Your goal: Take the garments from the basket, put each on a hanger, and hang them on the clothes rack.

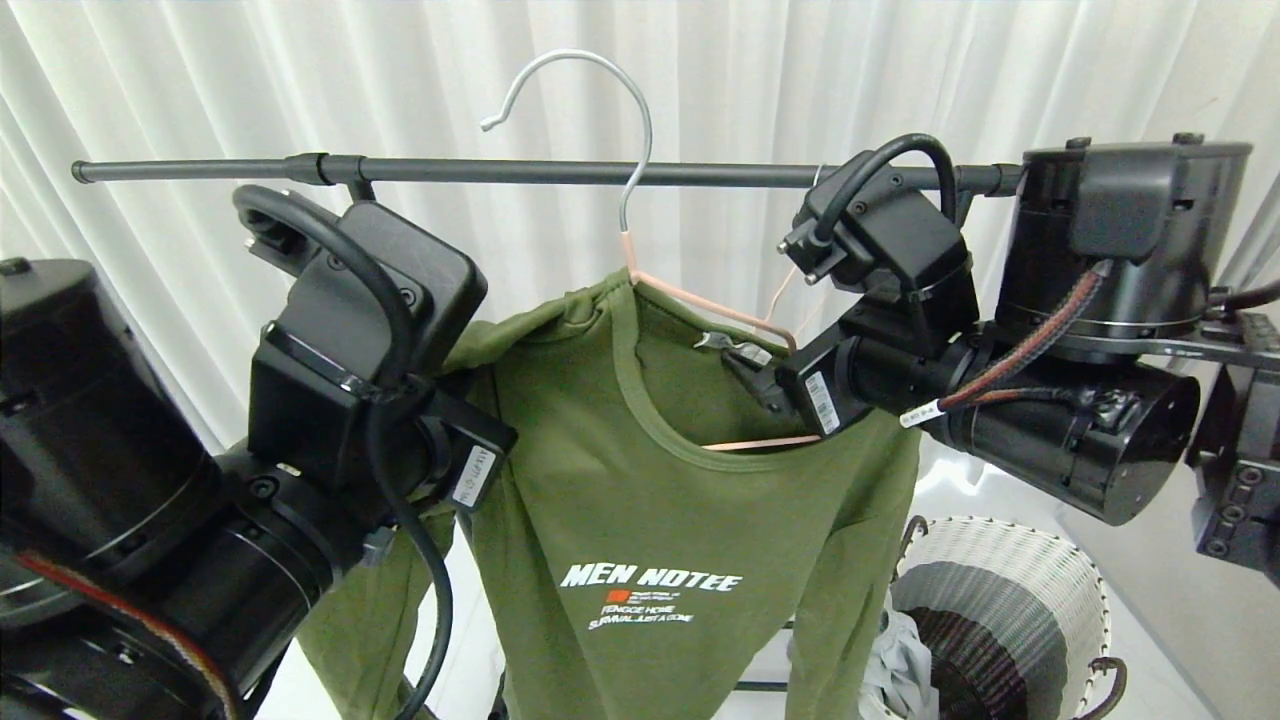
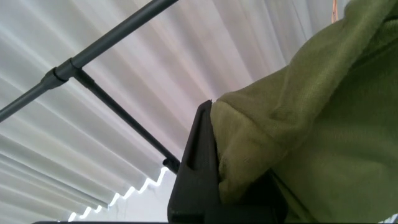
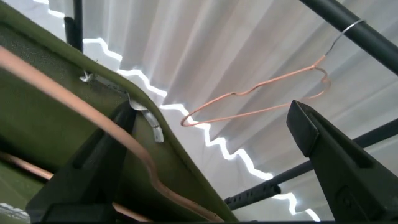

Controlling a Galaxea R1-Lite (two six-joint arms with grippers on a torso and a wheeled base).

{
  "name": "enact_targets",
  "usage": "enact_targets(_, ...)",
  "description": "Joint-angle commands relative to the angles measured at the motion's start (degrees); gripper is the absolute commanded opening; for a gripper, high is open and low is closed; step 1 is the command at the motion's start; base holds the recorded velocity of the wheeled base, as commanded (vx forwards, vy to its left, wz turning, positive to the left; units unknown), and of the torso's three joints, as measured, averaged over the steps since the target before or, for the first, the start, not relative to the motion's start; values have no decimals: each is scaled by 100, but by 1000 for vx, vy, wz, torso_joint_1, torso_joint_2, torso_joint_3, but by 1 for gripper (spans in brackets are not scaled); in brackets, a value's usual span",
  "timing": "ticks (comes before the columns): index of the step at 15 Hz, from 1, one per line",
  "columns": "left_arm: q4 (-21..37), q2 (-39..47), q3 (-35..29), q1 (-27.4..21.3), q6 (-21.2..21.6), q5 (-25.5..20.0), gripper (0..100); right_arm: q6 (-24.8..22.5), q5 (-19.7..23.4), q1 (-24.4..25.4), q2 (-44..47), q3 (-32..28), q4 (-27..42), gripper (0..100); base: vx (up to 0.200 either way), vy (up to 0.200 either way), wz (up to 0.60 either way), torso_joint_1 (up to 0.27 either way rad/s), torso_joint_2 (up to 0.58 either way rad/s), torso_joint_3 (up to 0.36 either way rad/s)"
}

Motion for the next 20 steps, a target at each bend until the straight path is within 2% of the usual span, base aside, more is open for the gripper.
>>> enact_targets(1, -5, 57, -9, -1, -2, 0, 0, -72, 12, 85, -2, 1, -3, 100, 0, 0, 0, 0, 0, 0)
enact_targets(4, -5, 57, -9, -1, -2, 0, 0, -89, 12, 208, -10, 18, -12, 100, 0, 0, 0, 0, 0, 0)
enact_targets(5, -5, 57, -9, -1, -2, 0, 0, -89, 12, 208, -10, 18, -3, 0, 0, 0, 0, 0, 0, 0)
enact_targets(16, -5, 48, -1, -1, 16, 0, 0, -107, -32, 208, -81, 10, -3, 0, 0, 0, 0, 0, 0, 0)
enact_targets(17, -14, 39, -9, -1, -2, 0, 100, -107, -41, 208, -98, 10, -3, 0, 0, 0, 0, 0, 0, 0)
enact_targets(20, -14, -84, 79, 43, -11, 9, 100, -221, -41, 173, -257, 45, 6, 0, 0, 0, 0, 0, 0, 0)
